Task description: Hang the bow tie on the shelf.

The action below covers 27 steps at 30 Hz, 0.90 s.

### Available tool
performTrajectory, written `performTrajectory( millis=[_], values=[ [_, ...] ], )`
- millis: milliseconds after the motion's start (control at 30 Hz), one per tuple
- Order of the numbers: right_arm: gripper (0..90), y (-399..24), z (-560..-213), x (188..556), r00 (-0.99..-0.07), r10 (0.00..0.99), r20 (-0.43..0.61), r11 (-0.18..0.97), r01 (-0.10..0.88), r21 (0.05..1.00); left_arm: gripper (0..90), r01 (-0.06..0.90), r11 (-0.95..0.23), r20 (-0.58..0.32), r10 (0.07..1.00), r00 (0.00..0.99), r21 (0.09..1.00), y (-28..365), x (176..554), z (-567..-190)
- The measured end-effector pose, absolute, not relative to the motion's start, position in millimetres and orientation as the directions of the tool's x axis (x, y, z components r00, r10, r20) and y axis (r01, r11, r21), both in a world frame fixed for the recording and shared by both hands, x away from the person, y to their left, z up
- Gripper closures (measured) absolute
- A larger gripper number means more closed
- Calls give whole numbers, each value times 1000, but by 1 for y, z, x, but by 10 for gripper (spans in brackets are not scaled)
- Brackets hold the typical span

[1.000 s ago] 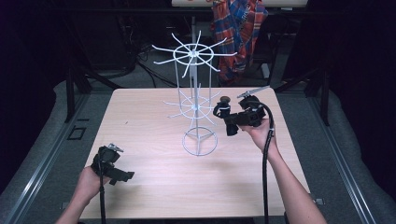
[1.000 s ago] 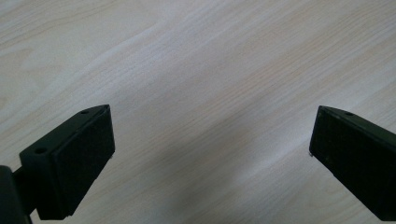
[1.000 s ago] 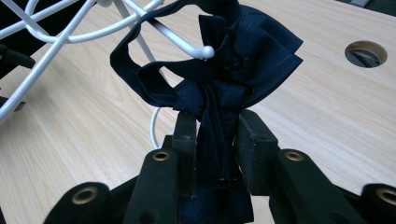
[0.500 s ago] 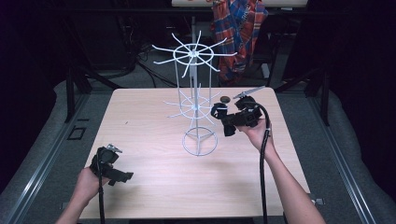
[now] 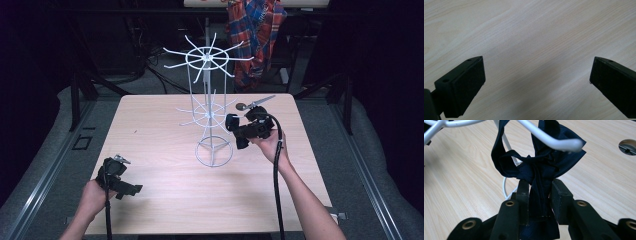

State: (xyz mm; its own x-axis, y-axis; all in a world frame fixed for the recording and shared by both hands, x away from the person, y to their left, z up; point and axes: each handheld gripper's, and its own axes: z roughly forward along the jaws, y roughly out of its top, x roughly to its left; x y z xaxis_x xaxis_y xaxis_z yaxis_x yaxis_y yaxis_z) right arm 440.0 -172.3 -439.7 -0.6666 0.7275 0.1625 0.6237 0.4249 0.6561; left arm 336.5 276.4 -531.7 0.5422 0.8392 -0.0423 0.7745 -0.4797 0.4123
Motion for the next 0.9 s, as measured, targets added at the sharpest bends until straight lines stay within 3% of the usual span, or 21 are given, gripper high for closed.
performTrajectory(
  millis=[900],
  values=[
    [666, -163, -446, 438, -686, 718, 120, 466, 601, 649, 3, 773, -480, -45, 838, 544, 414, 275, 338, -533]
  ],
)
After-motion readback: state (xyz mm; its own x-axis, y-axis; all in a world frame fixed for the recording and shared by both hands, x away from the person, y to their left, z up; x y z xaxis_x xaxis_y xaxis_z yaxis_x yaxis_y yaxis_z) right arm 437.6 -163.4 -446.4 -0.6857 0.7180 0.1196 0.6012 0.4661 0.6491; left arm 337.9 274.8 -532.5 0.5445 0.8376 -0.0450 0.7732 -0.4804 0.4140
